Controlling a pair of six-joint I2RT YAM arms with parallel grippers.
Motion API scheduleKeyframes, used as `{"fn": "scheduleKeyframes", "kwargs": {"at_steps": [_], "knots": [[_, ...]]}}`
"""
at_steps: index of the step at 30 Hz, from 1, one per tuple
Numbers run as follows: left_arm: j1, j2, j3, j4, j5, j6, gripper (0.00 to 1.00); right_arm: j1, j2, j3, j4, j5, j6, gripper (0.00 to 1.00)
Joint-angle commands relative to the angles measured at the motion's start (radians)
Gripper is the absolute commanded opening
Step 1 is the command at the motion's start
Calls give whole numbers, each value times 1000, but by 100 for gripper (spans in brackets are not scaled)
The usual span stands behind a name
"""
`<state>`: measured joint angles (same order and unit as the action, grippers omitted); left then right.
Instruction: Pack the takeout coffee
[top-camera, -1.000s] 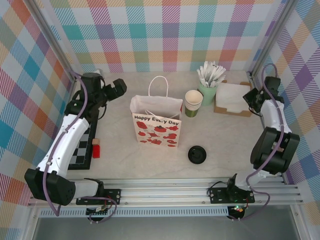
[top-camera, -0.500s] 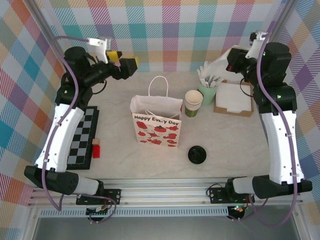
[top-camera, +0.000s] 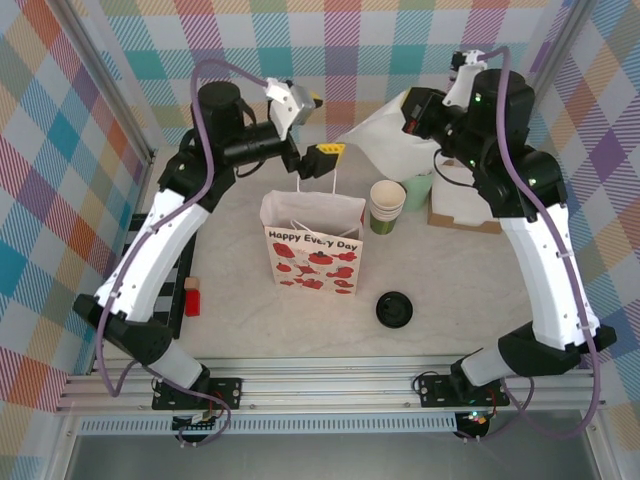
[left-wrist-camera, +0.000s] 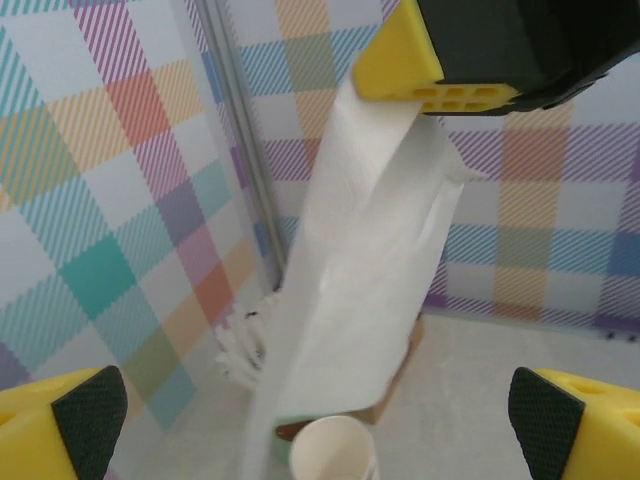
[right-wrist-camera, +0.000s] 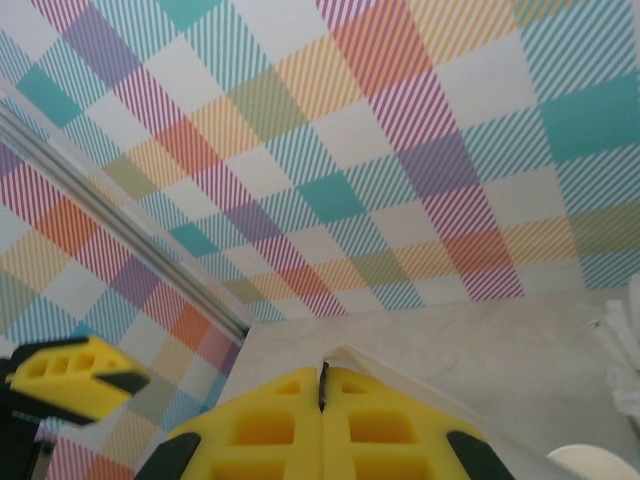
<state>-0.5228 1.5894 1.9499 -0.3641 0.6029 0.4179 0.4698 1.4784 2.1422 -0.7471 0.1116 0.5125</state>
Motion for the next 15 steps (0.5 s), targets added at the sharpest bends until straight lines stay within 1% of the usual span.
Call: {"fn": "scheduleKeyframes", "kwargs": {"at_steps": [1,3,5,6,10,11,13,14,15], "knots": [[-55,60,81,-47,-31,193,100,26,23,30,0,-53,87,0],[-64,88,111,-48,6,201,100,44,40,47,5,-58,101,0],[-76,119,149,-55,5,205,100,55,54,59,10,-66,119,0],[-86,136,174,-57,-21,215,100,60,59,61,17,-75,128,0],[-117,215,236,40,-241,220,99,75,69,59,25,-99,143,0],[-116,235,259,51,-271,218,93,75,68,58,22,-97,145,0],[-117,276,321,48,-320,213,68,76,60,48,26,-87,147,0],[-117,290,353,29,-326,215,58,77,56,45,29,-81,148,0],[-117,302,381,-5,-318,224,50,77,50,40,36,-85,146,0]]}}
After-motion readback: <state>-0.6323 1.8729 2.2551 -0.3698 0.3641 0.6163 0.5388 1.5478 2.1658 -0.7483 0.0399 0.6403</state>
